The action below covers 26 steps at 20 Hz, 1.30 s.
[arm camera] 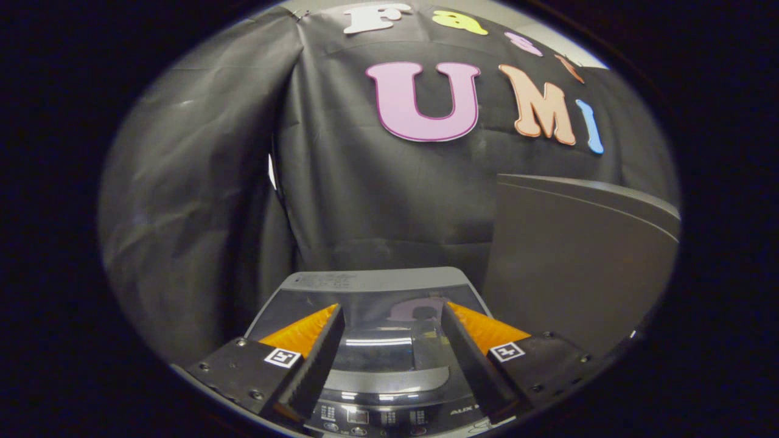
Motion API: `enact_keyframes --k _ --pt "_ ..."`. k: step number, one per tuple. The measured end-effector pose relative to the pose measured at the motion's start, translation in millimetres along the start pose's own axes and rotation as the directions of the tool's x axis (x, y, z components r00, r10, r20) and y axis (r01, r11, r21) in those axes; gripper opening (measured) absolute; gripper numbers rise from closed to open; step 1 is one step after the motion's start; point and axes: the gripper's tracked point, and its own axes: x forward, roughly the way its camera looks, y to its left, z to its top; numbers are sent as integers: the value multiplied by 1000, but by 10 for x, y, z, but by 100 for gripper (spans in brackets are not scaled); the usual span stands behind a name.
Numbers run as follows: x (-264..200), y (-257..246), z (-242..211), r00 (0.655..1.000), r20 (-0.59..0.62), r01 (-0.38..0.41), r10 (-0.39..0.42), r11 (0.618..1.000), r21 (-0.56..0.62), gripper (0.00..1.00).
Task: Put the clothes into the washing machine and then close the washing machine lid.
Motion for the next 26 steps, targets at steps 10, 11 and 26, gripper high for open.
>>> enact_keyframes --k 10,11,26 --pt "-1085 -178 387 994 86 -61 61 998 -2 96" --pt "-1209 -228 423 994 94 -57 58 998 -7 97" --pt "-2489 -944 622 953 294 -85 65 995 55 97"
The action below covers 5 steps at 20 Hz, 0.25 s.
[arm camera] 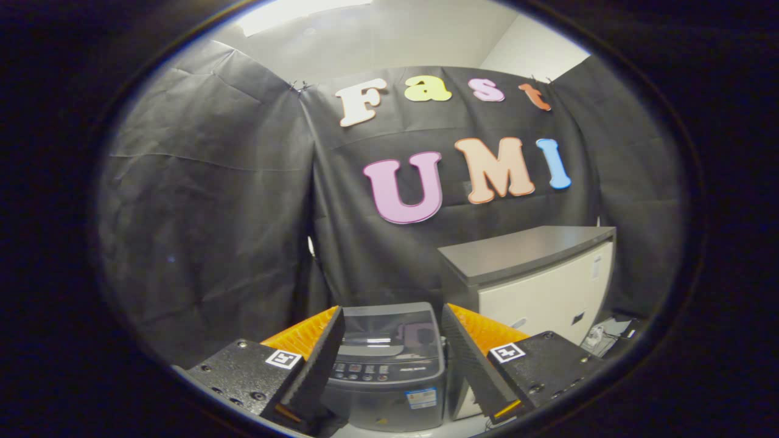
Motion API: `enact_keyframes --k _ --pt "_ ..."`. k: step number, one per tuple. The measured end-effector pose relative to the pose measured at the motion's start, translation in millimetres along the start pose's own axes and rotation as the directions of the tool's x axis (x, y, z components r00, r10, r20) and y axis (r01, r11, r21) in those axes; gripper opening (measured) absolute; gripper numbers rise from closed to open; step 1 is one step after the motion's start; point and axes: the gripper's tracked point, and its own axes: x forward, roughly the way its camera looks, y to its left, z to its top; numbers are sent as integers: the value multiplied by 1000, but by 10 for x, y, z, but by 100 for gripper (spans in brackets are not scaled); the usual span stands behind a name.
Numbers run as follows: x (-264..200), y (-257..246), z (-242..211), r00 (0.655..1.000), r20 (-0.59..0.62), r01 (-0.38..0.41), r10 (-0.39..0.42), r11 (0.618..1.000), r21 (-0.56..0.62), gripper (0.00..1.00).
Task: Put the clothes into the washing machine and then close the washing machine lid.
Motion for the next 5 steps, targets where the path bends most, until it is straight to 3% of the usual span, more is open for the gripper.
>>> enact_keyframes --k 3,5 --pt "-118 -54 -60 999 15 -46 46 999 0 97" --pt "-191 -263 -91 1000 16 -15 15 1000 18 97"
